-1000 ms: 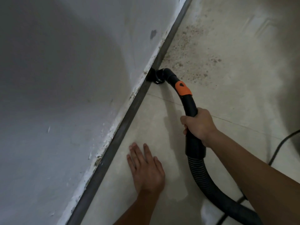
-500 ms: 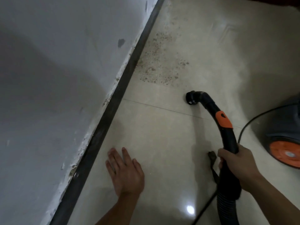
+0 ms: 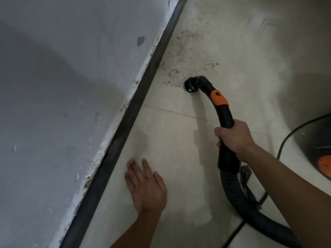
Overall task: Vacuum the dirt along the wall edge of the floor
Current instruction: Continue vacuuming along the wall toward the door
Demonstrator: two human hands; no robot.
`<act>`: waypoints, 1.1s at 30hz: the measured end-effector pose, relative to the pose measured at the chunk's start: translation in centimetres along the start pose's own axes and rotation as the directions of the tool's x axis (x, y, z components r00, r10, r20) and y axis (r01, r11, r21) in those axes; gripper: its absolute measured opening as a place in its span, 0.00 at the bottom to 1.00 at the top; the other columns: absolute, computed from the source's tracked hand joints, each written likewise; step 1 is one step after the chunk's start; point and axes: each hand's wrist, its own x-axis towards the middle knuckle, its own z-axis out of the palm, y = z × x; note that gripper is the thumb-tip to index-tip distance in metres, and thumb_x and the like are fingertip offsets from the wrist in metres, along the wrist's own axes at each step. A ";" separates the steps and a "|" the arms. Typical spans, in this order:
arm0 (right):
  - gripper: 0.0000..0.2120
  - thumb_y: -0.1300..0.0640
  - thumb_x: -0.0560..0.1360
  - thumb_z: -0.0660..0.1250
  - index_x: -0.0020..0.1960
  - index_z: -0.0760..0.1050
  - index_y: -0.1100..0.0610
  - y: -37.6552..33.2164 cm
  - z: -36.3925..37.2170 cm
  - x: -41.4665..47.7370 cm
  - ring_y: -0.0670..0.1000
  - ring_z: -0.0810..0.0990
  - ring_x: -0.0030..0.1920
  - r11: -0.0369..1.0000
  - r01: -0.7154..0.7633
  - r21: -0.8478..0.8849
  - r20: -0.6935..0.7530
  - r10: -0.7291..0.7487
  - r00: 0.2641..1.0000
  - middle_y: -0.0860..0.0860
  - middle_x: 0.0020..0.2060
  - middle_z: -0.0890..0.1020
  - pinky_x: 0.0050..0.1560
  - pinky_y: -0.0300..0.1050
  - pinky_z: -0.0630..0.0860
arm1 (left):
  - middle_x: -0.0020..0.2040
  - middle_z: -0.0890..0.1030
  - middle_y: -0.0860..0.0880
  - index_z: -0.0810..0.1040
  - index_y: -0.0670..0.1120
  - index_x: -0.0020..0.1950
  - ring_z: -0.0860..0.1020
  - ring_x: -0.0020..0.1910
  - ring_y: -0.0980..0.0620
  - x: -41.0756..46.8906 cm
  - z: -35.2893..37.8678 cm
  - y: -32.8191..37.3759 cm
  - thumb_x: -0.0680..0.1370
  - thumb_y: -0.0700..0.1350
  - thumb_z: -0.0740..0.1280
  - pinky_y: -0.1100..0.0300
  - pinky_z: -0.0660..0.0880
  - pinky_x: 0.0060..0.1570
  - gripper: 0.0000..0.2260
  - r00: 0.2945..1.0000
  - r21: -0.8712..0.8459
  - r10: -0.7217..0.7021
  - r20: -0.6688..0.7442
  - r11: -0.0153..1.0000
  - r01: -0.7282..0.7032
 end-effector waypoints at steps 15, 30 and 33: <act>0.13 0.58 0.71 0.71 0.53 0.73 0.58 -5.9 7.2 2.4 0.54 0.82 0.27 0.977 0.135 -0.167 0.161 -0.108 0.981 0.56 0.39 0.81 0.31 0.48 0.81 | 0.75 0.60 0.32 0.66 0.39 0.74 0.58 0.75 0.34 0.1 0.1 0.1 0.78 0.51 0.53 0.41 0.51 0.74 0.27 0.998 0.030 0.008 0.058 1.000 -0.010; 0.06 0.65 0.70 0.71 0.44 0.75 0.65 8.2 -11.6 -9.1 0.54 0.78 0.22 0.993 -0.119 0.008 -0.075 0.119 0.990 0.56 0.23 0.78 0.24 0.44 0.75 | 0.74 0.61 0.31 0.65 0.36 0.74 0.58 0.74 0.31 -0.3 -1.6 0.6 0.78 0.50 0.47 0.36 0.53 0.72 0.29 0.995 0.034 0.087 0.052 0.995 -0.089; 0.08 0.65 0.70 0.72 0.45 0.76 0.66 8.5 -13.6 -8.0 0.54 0.77 0.23 0.991 -0.111 0.073 -0.096 0.117 0.988 0.57 0.25 0.78 0.28 0.46 0.76 | 0.72 0.65 0.31 0.67 0.36 0.73 0.62 0.73 0.32 1.9 -1.5 2.0 0.79 0.48 0.49 0.36 0.57 0.71 0.26 0.960 0.072 0.268 0.081 0.959 -0.274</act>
